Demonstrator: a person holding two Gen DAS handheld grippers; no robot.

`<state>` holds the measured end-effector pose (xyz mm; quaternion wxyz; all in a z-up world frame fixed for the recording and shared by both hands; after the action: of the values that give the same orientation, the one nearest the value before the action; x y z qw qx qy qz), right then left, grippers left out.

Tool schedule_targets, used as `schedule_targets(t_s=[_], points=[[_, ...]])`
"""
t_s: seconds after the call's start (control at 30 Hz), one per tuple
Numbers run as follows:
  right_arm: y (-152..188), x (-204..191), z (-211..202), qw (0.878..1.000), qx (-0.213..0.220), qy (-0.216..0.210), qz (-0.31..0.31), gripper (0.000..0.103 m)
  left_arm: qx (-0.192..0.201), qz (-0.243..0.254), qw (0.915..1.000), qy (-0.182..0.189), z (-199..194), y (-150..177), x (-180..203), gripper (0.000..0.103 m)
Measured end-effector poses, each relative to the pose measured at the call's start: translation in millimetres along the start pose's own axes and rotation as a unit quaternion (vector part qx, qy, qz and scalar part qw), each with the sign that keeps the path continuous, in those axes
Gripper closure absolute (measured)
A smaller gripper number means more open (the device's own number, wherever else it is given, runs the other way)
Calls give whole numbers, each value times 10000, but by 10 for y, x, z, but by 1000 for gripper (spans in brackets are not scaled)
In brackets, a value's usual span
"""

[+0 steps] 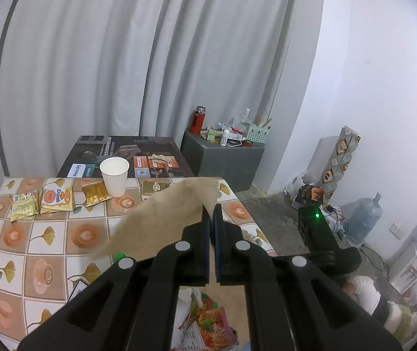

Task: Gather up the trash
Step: 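Carry the brown paper bag and clear cup over the blue wastebasket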

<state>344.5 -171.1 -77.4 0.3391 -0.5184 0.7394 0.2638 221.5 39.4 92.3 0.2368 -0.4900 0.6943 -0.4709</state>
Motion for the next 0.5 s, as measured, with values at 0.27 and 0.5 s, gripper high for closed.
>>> schedule_targets(t_s=[0.27,0.5], points=[[-36,-93,193,9998,-92,151,-112,39,29,-15,10000,-7,-59,-4,22,101],[58,-75,13,9996,-96,-241,108,40,112,-145,9998,66,-150,-27,-7,101]])
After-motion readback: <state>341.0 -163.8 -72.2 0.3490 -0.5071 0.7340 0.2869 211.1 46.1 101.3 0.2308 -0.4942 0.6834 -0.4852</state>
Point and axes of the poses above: each gripper's, at about its wrist camera, not at the fingertips, and z roughly the way its jaws point, x to its right, y to its underside, the point moved 2 cm from there along z, roughly the way its jaws point, and after that the axes turned 6 degrees about z, right-handed, at the moved point
